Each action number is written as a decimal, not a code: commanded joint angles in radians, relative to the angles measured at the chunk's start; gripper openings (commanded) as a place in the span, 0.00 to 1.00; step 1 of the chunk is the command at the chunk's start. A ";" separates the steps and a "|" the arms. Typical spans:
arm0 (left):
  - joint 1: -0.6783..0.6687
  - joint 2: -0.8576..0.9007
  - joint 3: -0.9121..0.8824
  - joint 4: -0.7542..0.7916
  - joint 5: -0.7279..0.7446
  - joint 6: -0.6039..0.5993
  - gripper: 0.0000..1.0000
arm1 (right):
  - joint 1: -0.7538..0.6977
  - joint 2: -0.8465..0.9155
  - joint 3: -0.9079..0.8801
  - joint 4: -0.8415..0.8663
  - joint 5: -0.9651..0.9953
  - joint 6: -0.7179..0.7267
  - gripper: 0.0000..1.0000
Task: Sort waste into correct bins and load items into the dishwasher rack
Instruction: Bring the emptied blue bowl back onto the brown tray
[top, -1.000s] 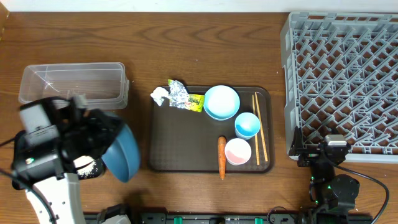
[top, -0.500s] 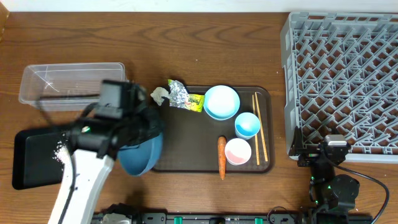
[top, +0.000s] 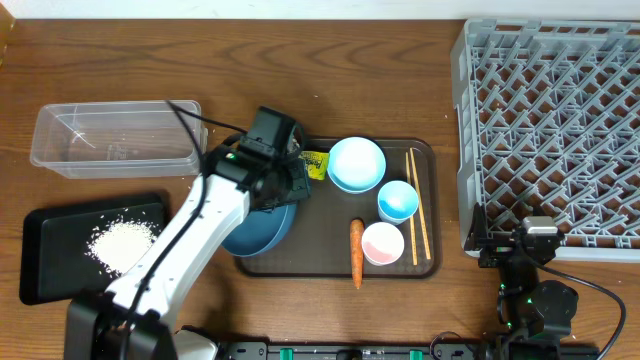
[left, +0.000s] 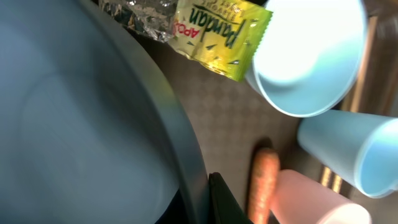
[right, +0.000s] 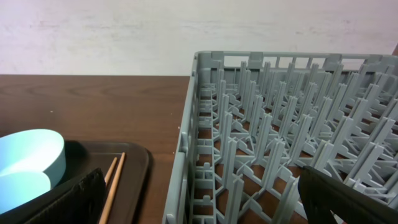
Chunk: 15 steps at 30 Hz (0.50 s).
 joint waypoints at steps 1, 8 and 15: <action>-0.012 0.067 0.002 0.010 -0.013 -0.001 0.06 | 0.005 0.002 -0.003 -0.001 -0.001 -0.008 0.99; -0.039 0.138 0.002 0.030 -0.013 -0.002 0.12 | 0.005 0.002 -0.003 -0.001 -0.001 -0.008 0.99; -0.043 0.141 0.002 0.030 0.007 -0.002 0.15 | 0.005 0.002 -0.003 -0.001 -0.001 -0.008 0.99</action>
